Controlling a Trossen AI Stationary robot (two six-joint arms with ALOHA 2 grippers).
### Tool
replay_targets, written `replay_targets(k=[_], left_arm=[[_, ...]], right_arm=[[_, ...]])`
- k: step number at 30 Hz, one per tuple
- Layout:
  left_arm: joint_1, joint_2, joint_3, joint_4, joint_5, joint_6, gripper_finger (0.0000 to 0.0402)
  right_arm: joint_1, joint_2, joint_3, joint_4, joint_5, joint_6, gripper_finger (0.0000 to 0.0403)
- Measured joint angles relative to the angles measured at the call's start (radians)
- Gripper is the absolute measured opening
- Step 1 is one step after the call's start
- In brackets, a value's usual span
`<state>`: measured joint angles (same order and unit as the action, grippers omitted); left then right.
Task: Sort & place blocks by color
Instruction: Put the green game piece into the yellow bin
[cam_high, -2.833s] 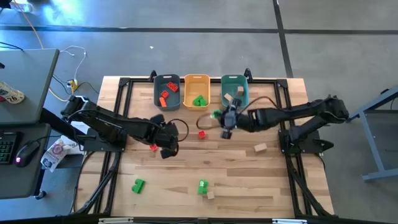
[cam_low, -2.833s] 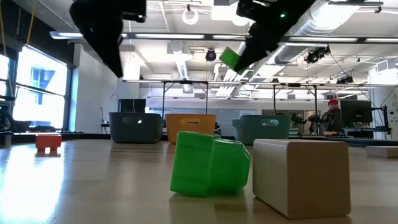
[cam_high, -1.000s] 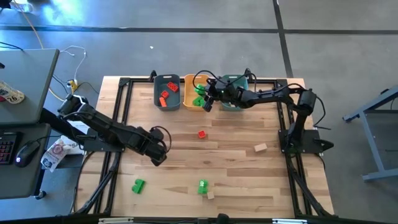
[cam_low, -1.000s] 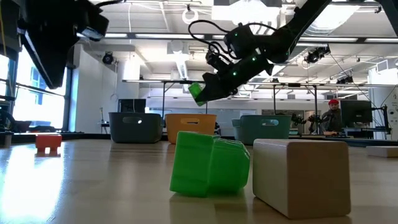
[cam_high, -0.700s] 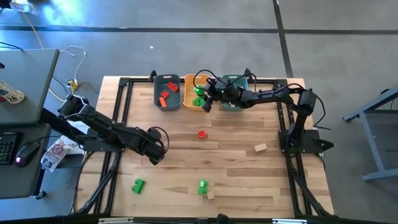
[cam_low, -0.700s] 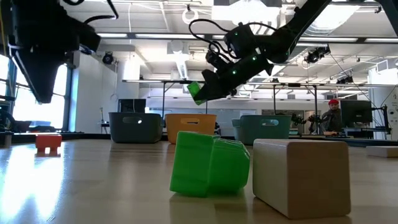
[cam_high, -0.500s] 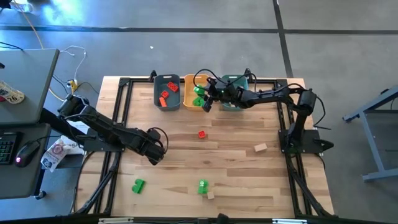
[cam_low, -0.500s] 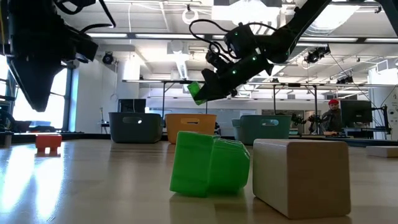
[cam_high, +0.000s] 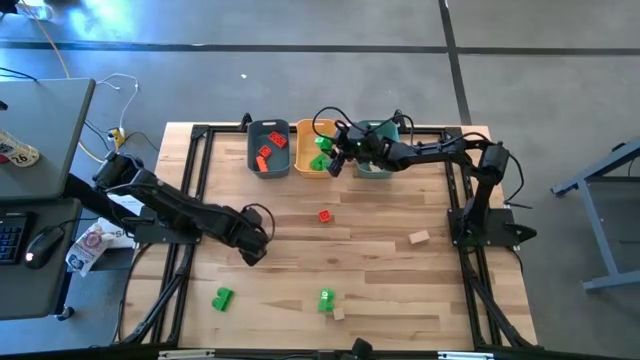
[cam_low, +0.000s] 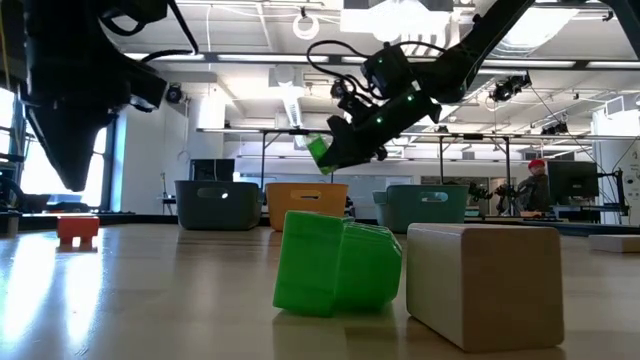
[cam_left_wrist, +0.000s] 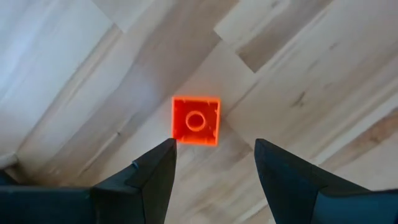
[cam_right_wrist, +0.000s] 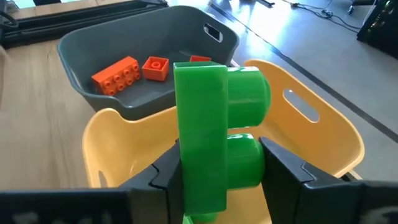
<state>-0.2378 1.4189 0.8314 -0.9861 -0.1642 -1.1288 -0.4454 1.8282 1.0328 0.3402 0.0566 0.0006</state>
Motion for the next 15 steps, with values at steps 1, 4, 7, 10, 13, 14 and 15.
replay_targets(k=[1,4,7,10,13,14,15], left_arm=[[0.007,0.000,0.000,0.001,-0.003,0.006,0.0202],[0.026,0.000,0.000,0.001,-0.004,0.012,0.0202],[0.038,0.000,0.000,0.001,-0.004,0.025,0.0202],[0.048,0.000,0.000,0.001,-0.004,0.039,0.0202],[0.050,0.000,0.000,0.001,-0.004,0.044,0.0202],[0.050,0.000,0.000,0.001,-0.003,0.044,0.0202],[0.050,0.000,0.000,0.001,0.000,0.044,0.0202]], right_arm=[[0.000,0.000,0.000,-0.003,0.000,0.000,0.0150],[0.000,0.000,0.000,-0.007,-0.005,-0.003,0.0163],[0.000,0.000,0.000,-0.007,-0.050,-0.029,0.0164],[0.000,0.000,0.000,-0.007,-0.071,-0.054,0.0166],[0.000,0.000,0.000,-0.007,-0.066,-0.068,0.0172],[0.000,0.000,0.000,-0.007,-0.066,-0.075,0.0176],[0.000,0.000,0.000,-0.007,-0.065,-0.084,0.0181]])
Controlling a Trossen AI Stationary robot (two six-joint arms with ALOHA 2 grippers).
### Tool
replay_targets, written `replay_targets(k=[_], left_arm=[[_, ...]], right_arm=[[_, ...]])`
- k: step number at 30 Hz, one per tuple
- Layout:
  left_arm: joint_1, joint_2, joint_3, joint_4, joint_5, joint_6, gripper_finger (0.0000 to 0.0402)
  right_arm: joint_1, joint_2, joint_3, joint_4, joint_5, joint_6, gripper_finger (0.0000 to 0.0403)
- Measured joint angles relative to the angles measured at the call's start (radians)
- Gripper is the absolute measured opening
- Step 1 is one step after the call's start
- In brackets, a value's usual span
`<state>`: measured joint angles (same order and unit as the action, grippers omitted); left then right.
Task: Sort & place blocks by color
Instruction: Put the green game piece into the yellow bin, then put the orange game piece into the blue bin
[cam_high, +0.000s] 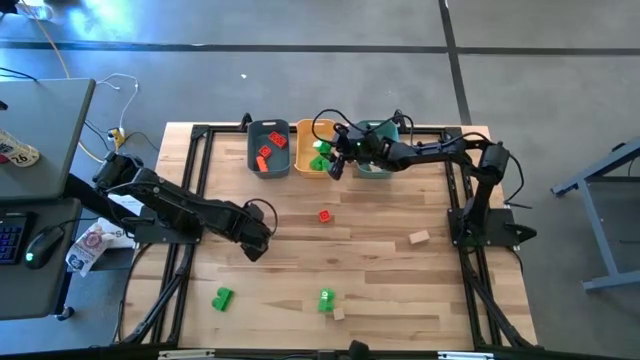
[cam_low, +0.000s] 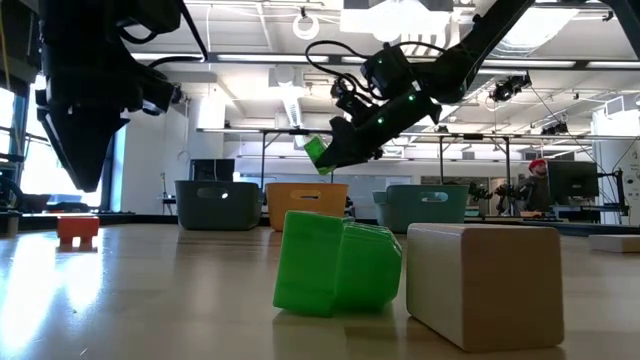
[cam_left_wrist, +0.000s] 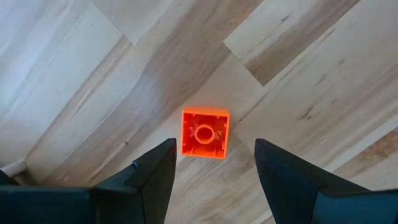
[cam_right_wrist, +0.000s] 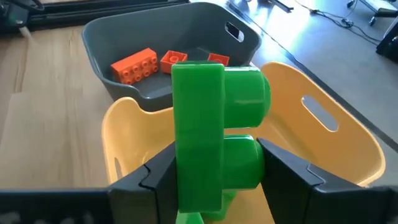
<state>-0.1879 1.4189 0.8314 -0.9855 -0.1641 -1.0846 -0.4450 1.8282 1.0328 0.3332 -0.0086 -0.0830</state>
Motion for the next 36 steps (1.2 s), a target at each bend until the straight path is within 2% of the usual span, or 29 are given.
replay_targets(k=[10,26,36], left_arm=[[0.000,0.000,0.000,0.000,0.010,0.007,0.0202],[0.044,0.000,0.000,-0.005,0.011,0.049,0.0202],[0.083,0.016,0.000,-0.002,0.064,0.067,0.0202]], right_arm=[[0.000,0.000,0.000,0.000,0.054,-0.004,0.0231],[0.000,0.000,0.000,0.000,0.058,-0.004,0.0233],[0.000,0.000,0.000,0.000,0.058,-0.005,0.0233]])
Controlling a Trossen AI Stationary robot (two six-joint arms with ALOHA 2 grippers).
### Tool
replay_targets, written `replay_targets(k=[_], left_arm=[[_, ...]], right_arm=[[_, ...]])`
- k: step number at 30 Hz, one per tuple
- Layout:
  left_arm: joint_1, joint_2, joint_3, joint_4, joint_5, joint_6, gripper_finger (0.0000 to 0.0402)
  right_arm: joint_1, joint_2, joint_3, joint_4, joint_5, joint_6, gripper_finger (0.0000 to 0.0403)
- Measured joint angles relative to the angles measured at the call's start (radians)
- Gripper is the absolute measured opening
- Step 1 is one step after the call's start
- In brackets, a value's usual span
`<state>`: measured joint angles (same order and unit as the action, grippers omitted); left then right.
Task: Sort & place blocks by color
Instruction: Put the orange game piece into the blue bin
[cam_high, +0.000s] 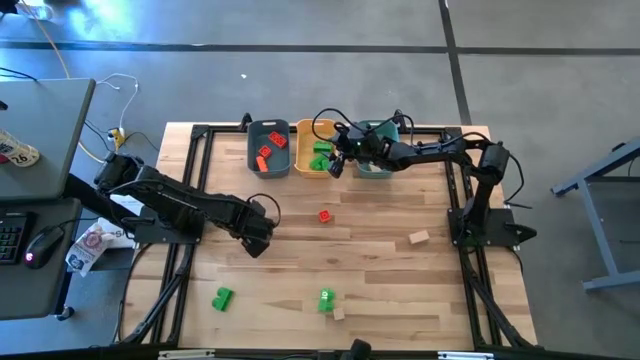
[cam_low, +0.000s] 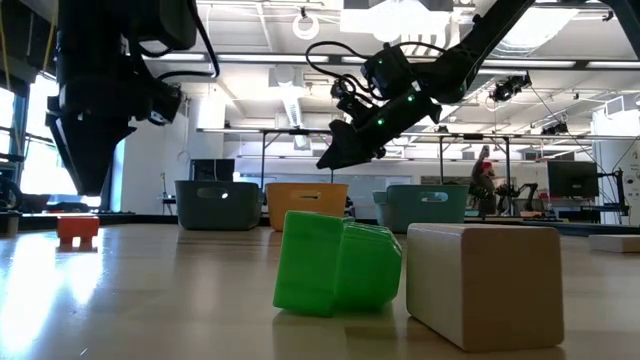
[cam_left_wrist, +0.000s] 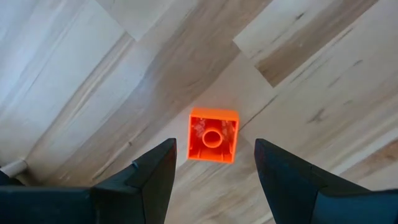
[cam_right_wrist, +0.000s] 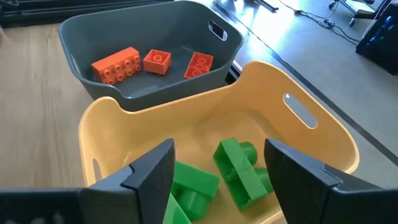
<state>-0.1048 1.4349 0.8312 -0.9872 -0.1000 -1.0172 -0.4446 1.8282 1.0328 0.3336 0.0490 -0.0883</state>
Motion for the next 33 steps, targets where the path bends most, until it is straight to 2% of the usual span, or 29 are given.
replay_targets(k=[16,33], left_arm=[[0.001,0.120,-0.001,0.018,0.045,0.000,0.0202],[0.040,0.148,0.000,0.024,0.036,0.038,0.0202]], right_arm=[[0.000,0.000,0.000,0.000,0.000,-0.002,0.0233],[0.000,-0.005,0.000,0.001,0.011,-0.025,0.0233]])
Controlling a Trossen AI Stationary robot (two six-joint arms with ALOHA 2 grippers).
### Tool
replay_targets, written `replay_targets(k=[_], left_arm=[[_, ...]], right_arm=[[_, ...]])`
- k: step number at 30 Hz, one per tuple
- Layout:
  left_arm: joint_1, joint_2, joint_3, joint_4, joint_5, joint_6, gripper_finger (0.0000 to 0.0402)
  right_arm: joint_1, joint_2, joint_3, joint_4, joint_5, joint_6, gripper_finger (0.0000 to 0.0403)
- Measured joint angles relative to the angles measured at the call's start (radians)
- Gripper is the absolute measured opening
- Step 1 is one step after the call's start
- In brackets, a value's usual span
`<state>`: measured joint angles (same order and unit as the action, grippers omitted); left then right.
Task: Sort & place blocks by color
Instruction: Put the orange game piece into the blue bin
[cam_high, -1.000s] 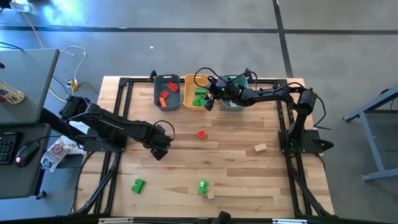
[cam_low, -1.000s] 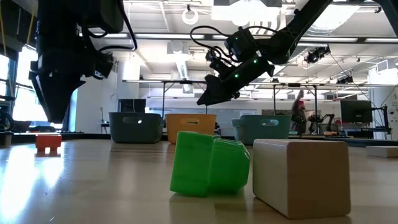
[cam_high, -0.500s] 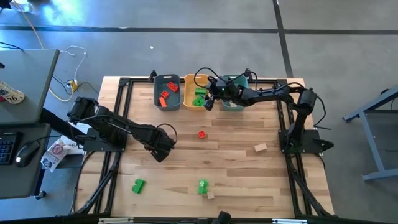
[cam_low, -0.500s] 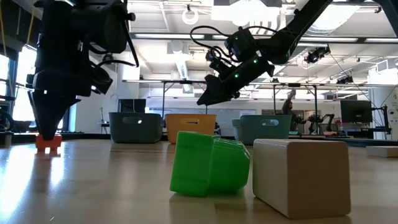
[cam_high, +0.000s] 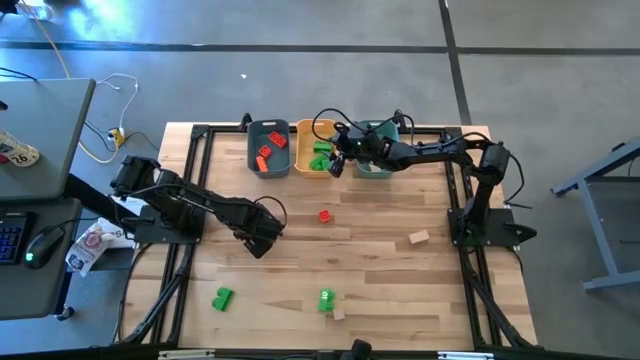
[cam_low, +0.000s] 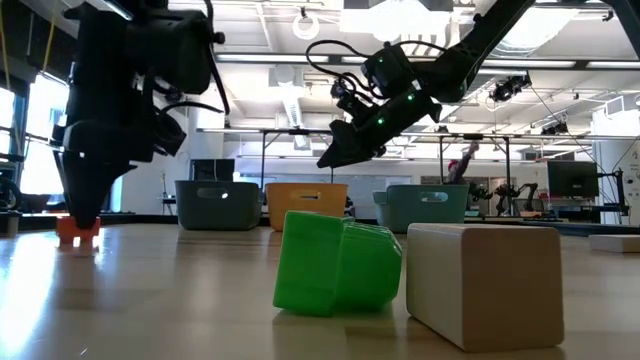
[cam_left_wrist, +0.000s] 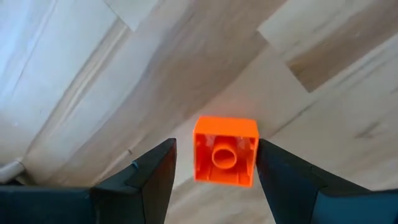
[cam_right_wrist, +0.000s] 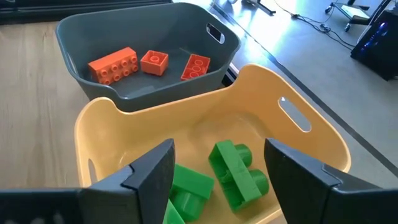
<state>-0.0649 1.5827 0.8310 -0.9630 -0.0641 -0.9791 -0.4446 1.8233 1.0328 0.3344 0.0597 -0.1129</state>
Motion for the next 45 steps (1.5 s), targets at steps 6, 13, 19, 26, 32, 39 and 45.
replay_targets(k=[6,13,19,26,32,39,45], left_arm=[[0.025,0.069,0.003,0.002,0.024,0.064,0.0202],[0.025,0.083,0.004,0.006,0.030,0.076,0.0165],[0.024,0.053,0.000,0.002,-0.005,0.127,0.0103],[0.028,-0.005,-0.002,-0.001,-0.098,0.127,0.0103],[0.034,-0.095,-0.001,0.000,-0.203,0.127,0.0103],[0.110,-0.242,0.000,0.047,-0.366,0.242,0.0103],[0.247,-0.345,0.001,0.217,-0.393,0.461,0.0103]], right_arm=[[0.000,0.000,0.000,0.000,0.000,0.000,0.0233],[0.000,0.000,0.000,0.000,0.000,0.000,0.0233],[0.005,-0.034,0.000,-0.020,0.000,0.000,0.0233],[0.050,-0.122,0.000,-0.103,0.000,-0.027,0.0233],[0.104,-0.176,0.000,-0.237,-0.008,-0.036,0.0233],[0.161,-0.217,0.000,-0.385,0.001,-0.022,0.0233],[0.197,-0.240,0.000,-0.476,0.003,0.108,0.0233]])
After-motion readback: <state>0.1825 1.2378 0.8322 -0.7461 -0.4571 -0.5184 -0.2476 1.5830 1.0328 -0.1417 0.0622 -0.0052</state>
